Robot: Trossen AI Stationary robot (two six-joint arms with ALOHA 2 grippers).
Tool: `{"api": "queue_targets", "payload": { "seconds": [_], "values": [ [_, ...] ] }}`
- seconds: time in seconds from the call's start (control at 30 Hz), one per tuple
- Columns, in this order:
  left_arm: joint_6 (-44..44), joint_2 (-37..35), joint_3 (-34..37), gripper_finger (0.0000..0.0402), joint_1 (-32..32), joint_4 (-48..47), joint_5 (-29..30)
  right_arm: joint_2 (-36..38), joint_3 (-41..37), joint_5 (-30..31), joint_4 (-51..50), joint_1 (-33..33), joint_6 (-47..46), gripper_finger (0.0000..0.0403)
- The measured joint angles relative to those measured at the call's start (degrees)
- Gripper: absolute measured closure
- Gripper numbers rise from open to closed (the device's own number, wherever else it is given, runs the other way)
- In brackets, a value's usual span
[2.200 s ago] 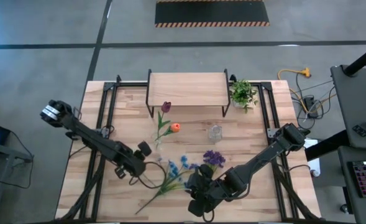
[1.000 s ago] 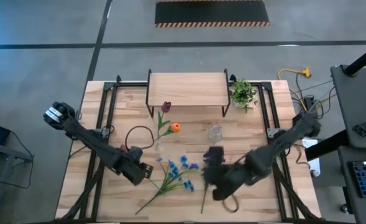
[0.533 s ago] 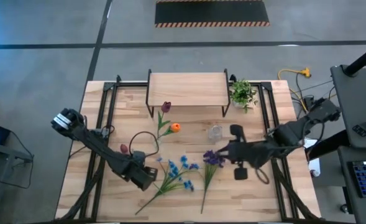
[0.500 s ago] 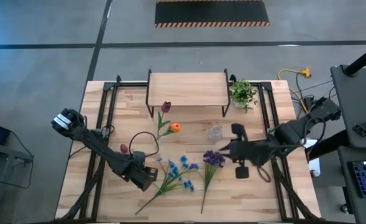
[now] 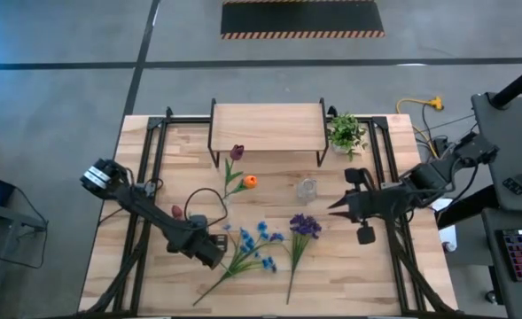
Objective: Pick and place flowers into a vace then onto a shelf
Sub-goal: Put the red tulip into the left transparent vase
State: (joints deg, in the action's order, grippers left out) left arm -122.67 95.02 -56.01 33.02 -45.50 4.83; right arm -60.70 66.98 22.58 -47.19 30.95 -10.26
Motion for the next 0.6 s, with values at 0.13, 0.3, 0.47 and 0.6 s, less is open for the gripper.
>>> {"api": "queue_targets", "payload": {
  "seconds": [0.13, 0.3, 0.47, 0.6],
  "values": [
    [0.00, 1.12, 0.07, 0.0244, -0.03, -0.07, -0.03, 2.17, -1.63, -0.34, -0.02, 0.02, -0.07, 0.0346],
    [0.22, 1.98, 0.63, 0.0244, -0.02, -0.53, -0.05, 3.88, -2.20, -0.33, 0.04, 0.02, -0.24, 0.0346],
    [2.69, 1.72, 1.43, 0.0263, 0.08, -0.33, 0.12, 3.88, -2.22, -0.32, 0.13, 0.02, -0.24, 0.0346],
    [5.58, 1.58, 1.60, 0.0303, 0.15, -0.83, 0.30, 3.05, -1.86, -0.26, 0.55, -0.01, -0.08, 0.0346]
  ]
}}
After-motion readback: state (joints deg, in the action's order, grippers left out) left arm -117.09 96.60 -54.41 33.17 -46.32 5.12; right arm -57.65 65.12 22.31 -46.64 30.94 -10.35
